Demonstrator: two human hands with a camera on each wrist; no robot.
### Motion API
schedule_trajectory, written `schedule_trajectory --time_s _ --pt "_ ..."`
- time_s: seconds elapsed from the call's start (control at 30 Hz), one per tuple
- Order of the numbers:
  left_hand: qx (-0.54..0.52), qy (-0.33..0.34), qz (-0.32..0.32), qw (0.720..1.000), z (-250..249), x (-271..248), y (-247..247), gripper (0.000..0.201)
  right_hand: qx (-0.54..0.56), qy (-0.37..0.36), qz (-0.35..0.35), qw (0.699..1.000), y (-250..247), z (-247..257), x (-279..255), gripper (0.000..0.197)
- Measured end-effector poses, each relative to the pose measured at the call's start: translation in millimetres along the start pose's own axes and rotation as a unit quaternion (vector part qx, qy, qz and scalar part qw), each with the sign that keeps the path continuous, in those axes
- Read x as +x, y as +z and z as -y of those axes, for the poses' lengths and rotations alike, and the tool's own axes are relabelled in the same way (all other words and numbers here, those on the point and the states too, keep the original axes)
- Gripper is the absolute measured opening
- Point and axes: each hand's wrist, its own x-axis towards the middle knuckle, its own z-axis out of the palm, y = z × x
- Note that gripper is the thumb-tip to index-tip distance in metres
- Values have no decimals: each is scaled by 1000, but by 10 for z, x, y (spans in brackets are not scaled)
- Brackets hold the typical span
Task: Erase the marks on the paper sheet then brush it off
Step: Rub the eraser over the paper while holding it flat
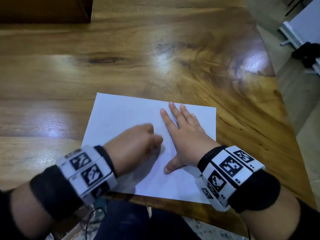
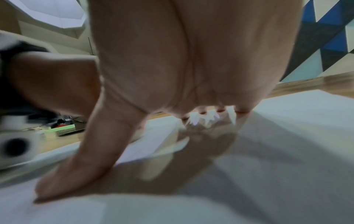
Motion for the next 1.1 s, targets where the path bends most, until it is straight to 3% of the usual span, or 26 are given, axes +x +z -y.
schedule_trajectory --time_s 0.1,0.2,0.3,0.4,0.5,0.6,0.7,0.77,0.87,0.97,1.0,1.1 --pt "-26 28 65 997 -76 -293 134 6 6 0 1 1000 -5 -4 -7 145" --pt "-88 0 64 994 6 -277 86 6 12 -3 0 1000 6 -18 -2 146" --pt "-88 -80 -57 991 180 -93 -126 19 19 -2 -6 1000 24 -50 -2 150" --pt "-73 -147 -142 976 332 81 -312 13 22 -3 -6 1000 21 -61 -4 150" --pt "-61 -127 -116 983 285 167 -251 10 21 -4 -10 1000 17 -55 -4 149" --pt "-69 -59 -100 991 151 18 -24 18 22 -5 -11 1000 17 -50 -4 149" --pt "-94 -10 25 995 14 -274 77 21 23 -5 -11 1000 11 -48 -7 149" --pt "-101 -12 83 991 22 -305 48 20 22 -5 -13 1000 7 -44 -15 148" --pt "-65 -14 0 998 72 -4 -45 23 18 -6 -14 1000 6 -45 -22 148" --pt "-20 -52 -69 996 50 271 -91 13 15 -6 -14 1000 3 -47 -18 148" --pt "-23 -41 -65 997 16 250 -53 14 17 -6 -13 1000 2 -47 -17 148" --pt "-13 18 65 998 -62 -36 99 23 23 -7 -16 1000 1 -55 -21 148"
